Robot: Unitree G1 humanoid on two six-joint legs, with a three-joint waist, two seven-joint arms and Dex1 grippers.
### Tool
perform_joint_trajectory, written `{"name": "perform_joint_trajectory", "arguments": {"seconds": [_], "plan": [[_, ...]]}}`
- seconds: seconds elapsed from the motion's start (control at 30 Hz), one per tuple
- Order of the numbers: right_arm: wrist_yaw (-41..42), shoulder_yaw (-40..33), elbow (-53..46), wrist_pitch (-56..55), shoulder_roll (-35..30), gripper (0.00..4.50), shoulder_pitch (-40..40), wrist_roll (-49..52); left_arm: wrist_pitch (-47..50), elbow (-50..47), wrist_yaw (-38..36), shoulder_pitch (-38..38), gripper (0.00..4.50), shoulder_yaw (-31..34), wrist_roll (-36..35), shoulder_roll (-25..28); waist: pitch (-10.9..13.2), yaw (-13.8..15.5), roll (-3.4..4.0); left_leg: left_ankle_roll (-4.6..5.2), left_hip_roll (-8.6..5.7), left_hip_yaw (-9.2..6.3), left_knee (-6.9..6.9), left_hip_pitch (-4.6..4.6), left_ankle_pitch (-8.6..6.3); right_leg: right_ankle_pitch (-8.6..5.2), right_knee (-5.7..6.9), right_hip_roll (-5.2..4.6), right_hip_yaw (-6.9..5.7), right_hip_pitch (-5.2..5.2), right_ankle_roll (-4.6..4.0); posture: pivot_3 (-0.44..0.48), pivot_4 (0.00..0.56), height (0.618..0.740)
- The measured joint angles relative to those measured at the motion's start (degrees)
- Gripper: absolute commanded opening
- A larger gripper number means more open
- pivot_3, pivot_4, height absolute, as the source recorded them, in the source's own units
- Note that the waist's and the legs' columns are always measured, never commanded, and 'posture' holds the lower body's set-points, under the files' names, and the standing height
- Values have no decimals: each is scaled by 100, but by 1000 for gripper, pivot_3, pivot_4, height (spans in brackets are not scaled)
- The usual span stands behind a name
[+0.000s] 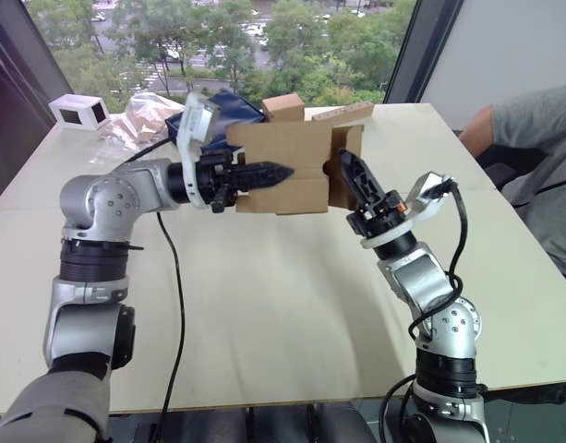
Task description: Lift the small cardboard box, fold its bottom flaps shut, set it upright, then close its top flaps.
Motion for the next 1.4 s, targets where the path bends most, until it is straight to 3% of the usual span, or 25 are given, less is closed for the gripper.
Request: {"name": "perform_joint_trajectory", "arguments": {"seconds": [0.33, 0.47, 1.4], "plan": [[196, 146, -196, 207, -37, 2467, 92, 51, -3, -28, 48, 14, 0, 77, 4, -53, 0, -1, 0, 0, 0, 0, 0, 0, 0, 0, 0, 0, 0, 0, 0, 0, 150, 740], [270, 169, -196, 241, -129, 3735, 110, -21, -4, -27, 48, 17, 0, 77, 9, -53, 0, -1, 0, 0, -1, 0, 0, 0, 0, 0, 0, 0, 0, 0, 0, 0, 150, 740], [-168, 192, -245, -177, 590, 3735, 141, -78, -44, -20, 74, 80, 0, 76, 18, -96, 0, -1, 1, -2, 0, -1, -2, 0, 1, 0, 1, -1, 0, -2, 0, 0, 150, 740]]}}
